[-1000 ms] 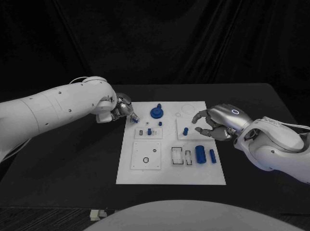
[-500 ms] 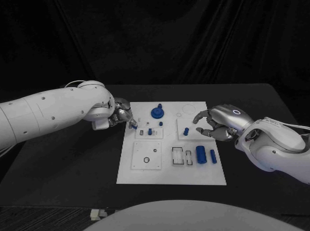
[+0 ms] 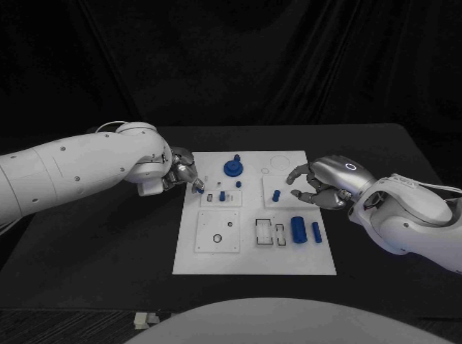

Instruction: Assemble the parts on the task board

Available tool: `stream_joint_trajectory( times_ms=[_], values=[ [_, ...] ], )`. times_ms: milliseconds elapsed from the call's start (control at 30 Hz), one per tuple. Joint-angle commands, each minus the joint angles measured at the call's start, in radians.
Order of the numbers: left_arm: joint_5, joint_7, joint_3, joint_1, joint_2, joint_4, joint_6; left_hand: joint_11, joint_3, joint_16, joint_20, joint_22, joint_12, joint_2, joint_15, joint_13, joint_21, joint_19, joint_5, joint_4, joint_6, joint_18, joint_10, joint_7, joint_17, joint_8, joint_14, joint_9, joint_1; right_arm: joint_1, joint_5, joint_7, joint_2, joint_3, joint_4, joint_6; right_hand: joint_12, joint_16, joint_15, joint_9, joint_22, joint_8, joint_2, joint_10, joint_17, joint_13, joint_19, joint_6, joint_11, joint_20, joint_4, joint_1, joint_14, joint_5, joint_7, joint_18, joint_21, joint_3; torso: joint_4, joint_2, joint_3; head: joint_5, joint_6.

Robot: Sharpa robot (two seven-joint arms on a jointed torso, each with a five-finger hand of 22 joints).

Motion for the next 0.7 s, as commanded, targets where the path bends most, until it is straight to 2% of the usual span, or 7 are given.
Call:
stream_joint_trajectory(
  times_ms=[33, 700],
  values=[
    [0.003, 0.010, 0.001, -0.001, 0.005, 0.003, -0.018, 0.004, 0.117, 0.003, -0.003, 0.185, 0.003, 0.004, 0.003, 0.263, 0.004, -0.004, -0.004, -0.112, 0.013, 0.006, 0.104, -0.011, 0.263, -0.001, 0.105, -0.001, -0.006, -0.003, 0.000, -0.015, 0.000, 0.001, -0.001, 0.002, 0.003, -0.004, 0.005, -0.001, 0.215, -0.006, 0.001, 0.105, 0.090, 0.264, 0.037, 0.008, 0.007, 0.007, -0.001, 0.000, 0.073, 0.005, 0.001, 0.005, -0.003, 0.004, 0.0000, 0.002, -0.0010, 0.000, 0.000],
    [0.003, 0.022, 0.000, -0.021, 0.012, 0.005, -0.010, 0.004, 0.121, 0.003, -0.003, 0.182, 0.000, 0.007, 0.003, 0.259, -0.004, -0.010, -0.013, -0.112, 0.012, 0.008, 0.099, -0.010, 0.263, -0.004, 0.105, -0.006, -0.012, -0.004, 0.000, -0.013, 0.001, 0.001, -0.001, -0.003, 0.003, -0.004, 0.005, -0.001, 0.215, -0.006, 0.001, 0.105, 0.090, 0.264, 0.037, 0.008, 0.007, 0.007, -0.001, 0.000, 0.073, 0.005, 0.001, 0.005, -0.003, 0.004, 0.0009, 0.002, -0.0012, 0.000, 0.000]
  ],
)
